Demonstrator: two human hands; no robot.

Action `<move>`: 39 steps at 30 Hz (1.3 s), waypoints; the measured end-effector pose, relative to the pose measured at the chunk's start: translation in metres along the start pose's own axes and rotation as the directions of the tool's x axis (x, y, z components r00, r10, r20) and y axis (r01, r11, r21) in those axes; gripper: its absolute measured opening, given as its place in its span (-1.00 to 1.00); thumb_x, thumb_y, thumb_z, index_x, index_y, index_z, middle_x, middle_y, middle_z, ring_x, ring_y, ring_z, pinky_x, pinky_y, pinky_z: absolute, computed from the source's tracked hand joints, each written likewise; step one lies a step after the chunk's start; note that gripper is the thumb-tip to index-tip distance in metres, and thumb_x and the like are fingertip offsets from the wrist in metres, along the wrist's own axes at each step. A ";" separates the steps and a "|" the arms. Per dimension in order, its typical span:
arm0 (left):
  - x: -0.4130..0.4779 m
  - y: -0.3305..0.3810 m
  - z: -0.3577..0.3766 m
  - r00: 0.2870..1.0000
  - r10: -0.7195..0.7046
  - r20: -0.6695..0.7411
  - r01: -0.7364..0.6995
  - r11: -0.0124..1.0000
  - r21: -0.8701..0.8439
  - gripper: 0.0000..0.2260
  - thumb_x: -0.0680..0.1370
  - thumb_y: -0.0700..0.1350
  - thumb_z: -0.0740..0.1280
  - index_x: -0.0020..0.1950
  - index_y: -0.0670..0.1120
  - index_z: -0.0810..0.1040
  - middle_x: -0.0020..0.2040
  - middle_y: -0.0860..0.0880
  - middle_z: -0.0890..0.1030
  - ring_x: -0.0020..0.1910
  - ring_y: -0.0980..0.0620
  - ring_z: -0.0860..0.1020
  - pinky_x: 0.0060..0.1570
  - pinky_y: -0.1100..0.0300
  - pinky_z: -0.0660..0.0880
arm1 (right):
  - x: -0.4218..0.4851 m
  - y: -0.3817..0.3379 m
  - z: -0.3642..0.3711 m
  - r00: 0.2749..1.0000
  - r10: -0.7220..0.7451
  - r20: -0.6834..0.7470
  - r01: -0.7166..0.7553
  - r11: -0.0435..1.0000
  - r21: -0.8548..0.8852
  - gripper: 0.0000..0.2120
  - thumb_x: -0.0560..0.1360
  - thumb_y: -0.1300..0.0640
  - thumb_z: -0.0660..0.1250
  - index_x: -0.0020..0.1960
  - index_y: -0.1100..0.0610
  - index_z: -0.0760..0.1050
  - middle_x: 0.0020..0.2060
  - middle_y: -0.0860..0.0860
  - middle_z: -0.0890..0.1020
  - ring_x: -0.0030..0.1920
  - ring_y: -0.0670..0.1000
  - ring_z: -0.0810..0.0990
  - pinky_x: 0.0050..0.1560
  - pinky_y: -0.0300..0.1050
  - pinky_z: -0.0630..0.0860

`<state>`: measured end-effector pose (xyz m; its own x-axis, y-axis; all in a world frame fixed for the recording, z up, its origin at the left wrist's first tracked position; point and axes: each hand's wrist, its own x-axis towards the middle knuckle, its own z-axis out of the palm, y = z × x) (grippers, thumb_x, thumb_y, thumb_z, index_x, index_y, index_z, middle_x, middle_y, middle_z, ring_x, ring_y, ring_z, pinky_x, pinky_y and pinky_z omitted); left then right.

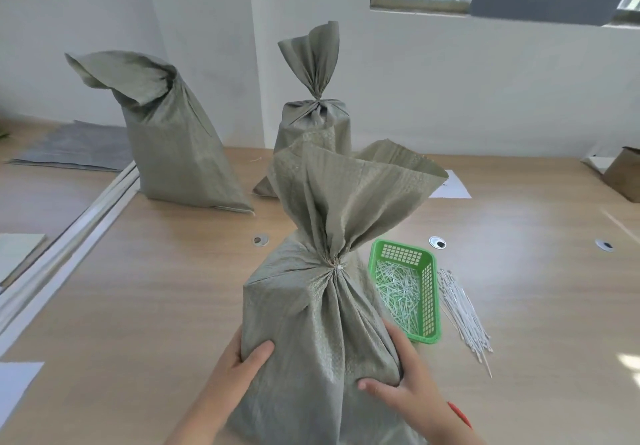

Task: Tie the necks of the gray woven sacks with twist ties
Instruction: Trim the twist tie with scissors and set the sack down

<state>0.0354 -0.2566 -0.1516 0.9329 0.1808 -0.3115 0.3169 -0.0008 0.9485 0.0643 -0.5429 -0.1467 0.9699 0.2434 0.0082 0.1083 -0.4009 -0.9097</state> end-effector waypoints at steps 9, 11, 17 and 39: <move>-0.008 0.045 -0.035 0.983 0.088 0.163 -0.084 0.996 -0.031 -0.12 -0.01 0.29 0.64 0.26 0.13 0.48 0.14 0.06 0.68 0.10 0.02 0.66 0.05 0.04 0.57 | 0.000 -0.037 0.018 0.998 0.004 -0.060 0.006 0.986 0.164 -0.17 0.24 -0.09 0.61 0.44 -0.15 0.35 0.35 -0.17 0.53 0.37 -0.15 0.47 0.42 0.04 0.39; -0.009 0.055 -0.044 0.979 0.116 0.165 -0.112 0.993 -0.033 -0.11 -0.02 0.31 0.64 0.26 0.11 0.49 0.14 0.04 0.68 0.10 0.02 0.66 0.06 0.03 0.57 | 0.002 -0.048 0.023 0.998 -0.001 -0.062 0.013 0.980 0.198 -0.17 0.24 -0.07 0.61 0.43 -0.13 0.36 0.32 -0.15 0.56 0.34 -0.13 0.51 0.37 0.01 0.44; -0.004 0.092 -0.060 0.972 0.175 0.154 -0.175 0.984 -0.015 -0.10 -0.08 0.38 0.59 0.21 0.20 0.49 0.08 0.16 0.68 0.03 0.12 0.67 0.01 0.09 0.55 | 0.015 -0.082 0.028 0.997 -0.039 -0.068 0.057 0.959 0.279 -0.33 0.29 0.02 0.59 0.34 -0.22 0.45 0.21 -0.07 0.63 0.25 -0.04 0.60 0.28 0.01 0.53; 0.109 0.289 0.150 0.889 0.383 0.252 -0.422 0.899 0.121 -0.59 0.52 0.03 0.43 0.27 0.24 0.32 0.06 0.25 0.56 -0.04 0.34 0.55 -0.18 0.44 0.45 | 0.134 -0.127 -0.228 0.965 -0.131 -0.227 0.207 0.913 0.351 -0.53 0.33 0.06 0.54 0.22 -0.10 0.55 0.10 0.00 0.70 0.11 0.07 0.69 0.06 0.04 0.63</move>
<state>0.2546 -0.3844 0.0801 0.9936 -0.0873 0.0720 -0.0880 -0.1959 0.9767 0.2303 -0.6607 0.0645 0.9712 0.0875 0.2216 0.2229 -0.0063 -0.9748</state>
